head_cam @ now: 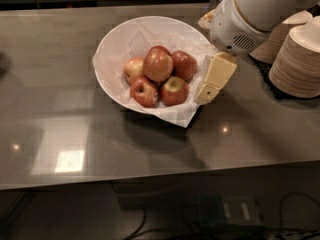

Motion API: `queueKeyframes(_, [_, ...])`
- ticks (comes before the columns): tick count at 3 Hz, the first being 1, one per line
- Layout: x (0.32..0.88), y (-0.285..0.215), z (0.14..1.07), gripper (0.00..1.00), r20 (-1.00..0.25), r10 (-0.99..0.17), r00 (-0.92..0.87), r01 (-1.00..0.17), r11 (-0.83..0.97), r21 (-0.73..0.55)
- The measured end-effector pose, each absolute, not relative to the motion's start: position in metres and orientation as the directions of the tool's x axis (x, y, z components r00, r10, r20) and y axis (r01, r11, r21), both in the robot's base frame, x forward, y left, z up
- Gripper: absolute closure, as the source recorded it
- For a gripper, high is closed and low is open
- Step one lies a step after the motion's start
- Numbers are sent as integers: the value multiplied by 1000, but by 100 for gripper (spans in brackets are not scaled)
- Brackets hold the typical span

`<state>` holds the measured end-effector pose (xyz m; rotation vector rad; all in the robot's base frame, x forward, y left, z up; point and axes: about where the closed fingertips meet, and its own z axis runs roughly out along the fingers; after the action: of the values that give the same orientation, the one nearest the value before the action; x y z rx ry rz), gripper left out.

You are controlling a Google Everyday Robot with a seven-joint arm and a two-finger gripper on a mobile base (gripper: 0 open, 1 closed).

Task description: Pick apple from white bowl

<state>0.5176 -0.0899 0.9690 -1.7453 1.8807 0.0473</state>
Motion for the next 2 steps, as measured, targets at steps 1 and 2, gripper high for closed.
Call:
queueKeyframes(1, [536,-85,963,3,-523,-851,46,-932,151,-328])
queueKeyframes(2, [549,-72,955,18,-568,-819,87,-944,114,-309])
